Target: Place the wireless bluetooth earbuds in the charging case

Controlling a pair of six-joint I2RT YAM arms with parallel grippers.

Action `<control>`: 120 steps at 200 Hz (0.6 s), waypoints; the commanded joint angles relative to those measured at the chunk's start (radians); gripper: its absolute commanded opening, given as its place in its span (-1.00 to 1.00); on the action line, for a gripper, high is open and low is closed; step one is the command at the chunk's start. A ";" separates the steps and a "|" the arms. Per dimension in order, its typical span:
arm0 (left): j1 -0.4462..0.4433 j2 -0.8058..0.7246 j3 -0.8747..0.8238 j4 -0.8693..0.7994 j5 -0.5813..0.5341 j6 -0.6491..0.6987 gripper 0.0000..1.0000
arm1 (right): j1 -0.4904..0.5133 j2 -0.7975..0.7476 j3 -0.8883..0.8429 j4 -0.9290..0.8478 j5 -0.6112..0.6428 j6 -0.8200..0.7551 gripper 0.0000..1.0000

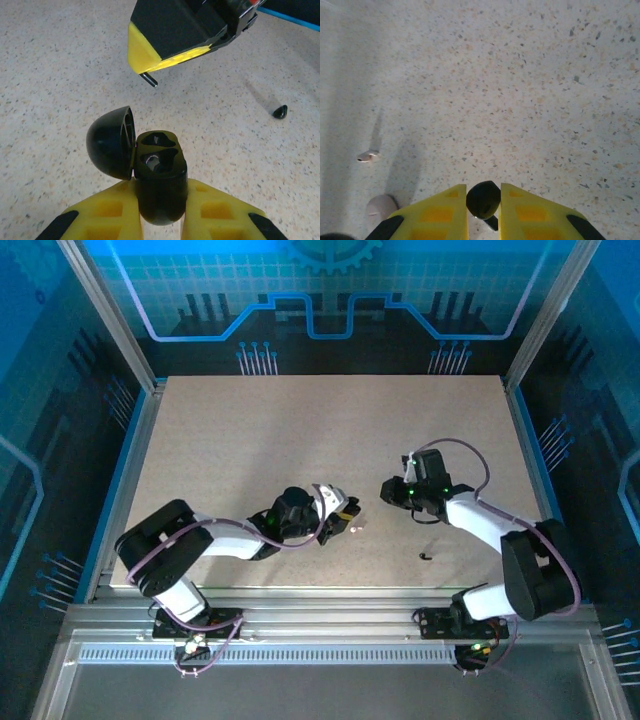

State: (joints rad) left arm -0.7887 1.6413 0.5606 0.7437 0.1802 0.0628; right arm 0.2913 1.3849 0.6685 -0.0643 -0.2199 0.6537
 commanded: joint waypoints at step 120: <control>-0.031 0.167 0.029 0.339 -0.027 0.073 -0.84 | -0.058 -0.290 -0.164 0.229 -0.194 -0.008 -0.57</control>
State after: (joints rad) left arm -0.8101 1.7954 0.5850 0.9726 0.1783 0.1078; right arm 0.2409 1.1217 0.5323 0.0879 -0.3679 0.6537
